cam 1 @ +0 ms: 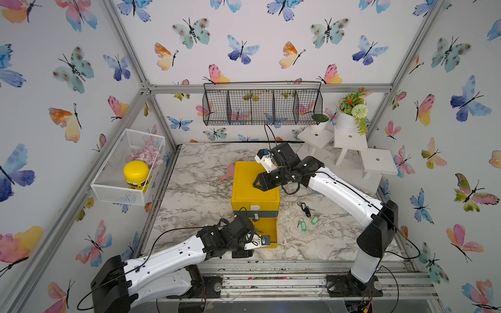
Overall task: Take the keys out of the drawer
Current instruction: Open the drawer in the storage box.
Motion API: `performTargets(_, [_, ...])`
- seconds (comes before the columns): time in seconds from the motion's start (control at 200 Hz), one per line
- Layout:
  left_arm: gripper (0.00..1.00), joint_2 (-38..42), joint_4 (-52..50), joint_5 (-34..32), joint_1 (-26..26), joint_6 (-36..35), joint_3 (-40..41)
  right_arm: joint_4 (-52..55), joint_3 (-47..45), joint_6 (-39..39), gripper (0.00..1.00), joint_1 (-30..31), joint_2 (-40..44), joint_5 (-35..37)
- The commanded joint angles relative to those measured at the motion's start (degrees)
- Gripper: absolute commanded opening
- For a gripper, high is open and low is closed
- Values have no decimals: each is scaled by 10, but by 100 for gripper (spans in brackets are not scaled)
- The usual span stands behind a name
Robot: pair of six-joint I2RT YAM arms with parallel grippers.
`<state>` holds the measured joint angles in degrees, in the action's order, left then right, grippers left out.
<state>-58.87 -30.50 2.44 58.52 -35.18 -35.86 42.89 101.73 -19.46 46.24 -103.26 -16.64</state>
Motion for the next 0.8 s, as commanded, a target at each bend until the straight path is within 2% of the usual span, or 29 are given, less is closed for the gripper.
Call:
performTargets(0.0, [55, -12, 3, 9, -8, -13, 6, 64, -23, -17, 42, 4, -10, 20])
performTargets(0.4, [54, -30, -58, 32, -7, -37, 14, 75, -17, -17, 42, 5, -14, 20])
performTargets(0.796, [54, -18, -100, 96, -5, -59, 2, 79, -14, -15, 42, 6, -18, 19])
